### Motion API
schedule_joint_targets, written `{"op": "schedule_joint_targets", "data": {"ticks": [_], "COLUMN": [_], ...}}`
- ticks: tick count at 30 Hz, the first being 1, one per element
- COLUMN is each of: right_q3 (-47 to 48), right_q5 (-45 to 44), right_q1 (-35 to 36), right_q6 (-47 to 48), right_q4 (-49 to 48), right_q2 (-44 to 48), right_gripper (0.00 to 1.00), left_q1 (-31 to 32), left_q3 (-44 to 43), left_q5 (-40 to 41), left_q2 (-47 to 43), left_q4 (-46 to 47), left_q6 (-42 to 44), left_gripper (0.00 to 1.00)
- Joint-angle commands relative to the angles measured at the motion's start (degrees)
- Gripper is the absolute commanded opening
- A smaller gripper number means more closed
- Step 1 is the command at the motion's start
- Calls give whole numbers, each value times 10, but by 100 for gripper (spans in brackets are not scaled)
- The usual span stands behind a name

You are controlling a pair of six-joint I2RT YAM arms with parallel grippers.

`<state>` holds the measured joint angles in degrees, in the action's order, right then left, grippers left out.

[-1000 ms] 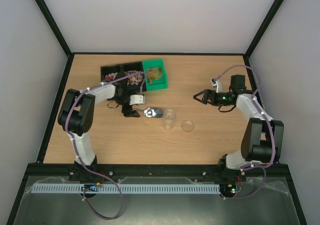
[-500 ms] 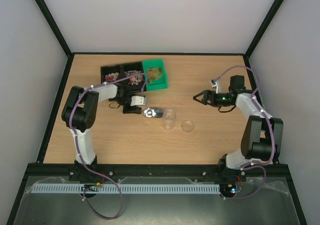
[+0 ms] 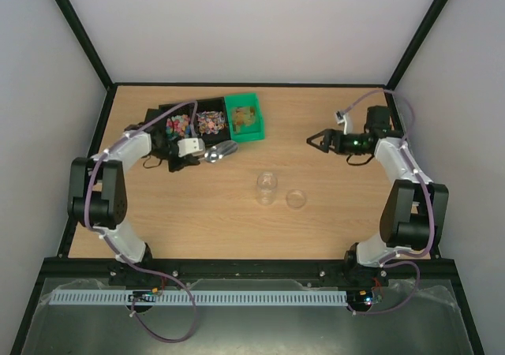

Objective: Pack the candies

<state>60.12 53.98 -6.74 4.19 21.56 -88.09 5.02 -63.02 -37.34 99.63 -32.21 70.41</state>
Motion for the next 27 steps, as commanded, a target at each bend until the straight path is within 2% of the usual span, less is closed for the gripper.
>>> {"op": "schedule_joint_targets", "data": {"ticks": [1,6,10,16,20,27], "right_q3": [88,194,206,208,219,221], "right_q5": [28,9,-41,-115,-123,-174], "right_q1": [0,44,103,196,239,303], "right_q6": [65,234,325,400,420,495], "right_q4": [57,195,238,275,310,347], "right_q2": [6,32,95,162,164,159], "right_gripper": [99,99,99,82,73,65], "left_q1": [1,39,93,167,220,292], "left_q3": [-52,-135,-186,-227,-242,-237], "left_q5": [-35,9,27,42,45,41], "left_q2": [-51,-78,-68,-65,-65,-90], "left_q4": [-112,-178,-241,-251,-257,-250], "left_q6": [5,-110,-188,-288,-310,-289], "left_gripper": [2,2,2,2,2,2]}}
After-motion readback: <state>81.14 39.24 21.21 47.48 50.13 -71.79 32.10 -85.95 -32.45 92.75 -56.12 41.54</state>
